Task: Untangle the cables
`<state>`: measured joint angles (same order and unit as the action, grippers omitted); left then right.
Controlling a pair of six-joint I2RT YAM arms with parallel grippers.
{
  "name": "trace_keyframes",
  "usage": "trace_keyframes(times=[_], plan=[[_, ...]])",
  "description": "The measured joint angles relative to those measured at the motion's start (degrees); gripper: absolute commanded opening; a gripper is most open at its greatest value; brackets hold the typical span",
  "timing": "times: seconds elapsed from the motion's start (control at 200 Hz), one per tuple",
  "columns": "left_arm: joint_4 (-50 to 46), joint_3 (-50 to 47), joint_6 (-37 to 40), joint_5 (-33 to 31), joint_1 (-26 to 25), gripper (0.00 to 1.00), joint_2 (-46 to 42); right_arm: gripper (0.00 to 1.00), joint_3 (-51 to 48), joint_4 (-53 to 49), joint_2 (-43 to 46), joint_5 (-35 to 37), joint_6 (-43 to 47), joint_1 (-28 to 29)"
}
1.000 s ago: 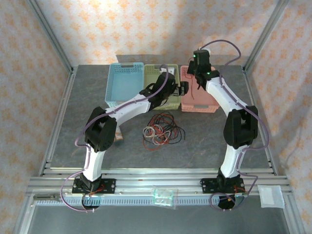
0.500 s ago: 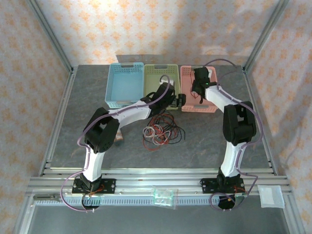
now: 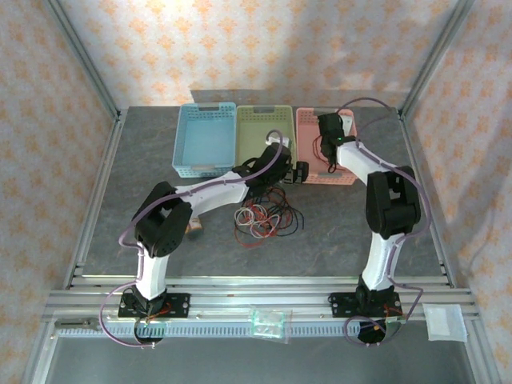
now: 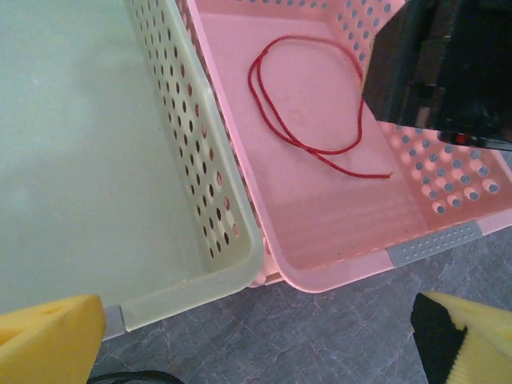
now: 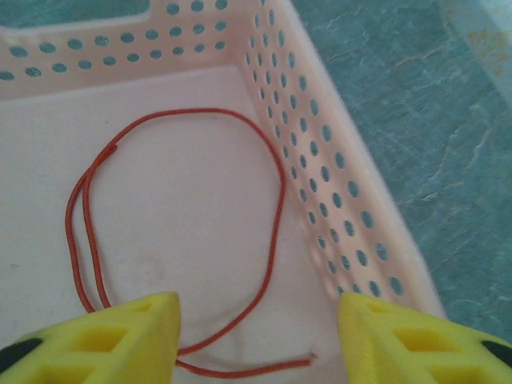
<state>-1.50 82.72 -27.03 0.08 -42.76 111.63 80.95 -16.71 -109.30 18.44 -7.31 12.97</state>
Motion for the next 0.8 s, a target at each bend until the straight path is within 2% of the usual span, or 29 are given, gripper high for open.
trace_keyframes(times=[0.17,0.416,0.556,0.801], plan=[[-0.7,-1.7,0.6,-0.3,0.0,0.99,-4.0,0.48,-5.7,1.2,10.6,-1.9,0.0,0.0],[-0.2,-13.3,1.2,0.0,0.0,0.99,-15.9,0.38,-20.2,5.2,27.6,-12.8,-4.0,1.5],[-0.2,-19.9,1.0,-0.1,0.0,0.99,-20.7,0.31,-27.8,6.1,32.3,-18.2,-6.8,5.9],[1.3,-32.8,-2.8,-0.8,-0.3,0.99,-27.3,0.27,-34.2,6.0,34.9,-24.4,-8.8,15.5]])
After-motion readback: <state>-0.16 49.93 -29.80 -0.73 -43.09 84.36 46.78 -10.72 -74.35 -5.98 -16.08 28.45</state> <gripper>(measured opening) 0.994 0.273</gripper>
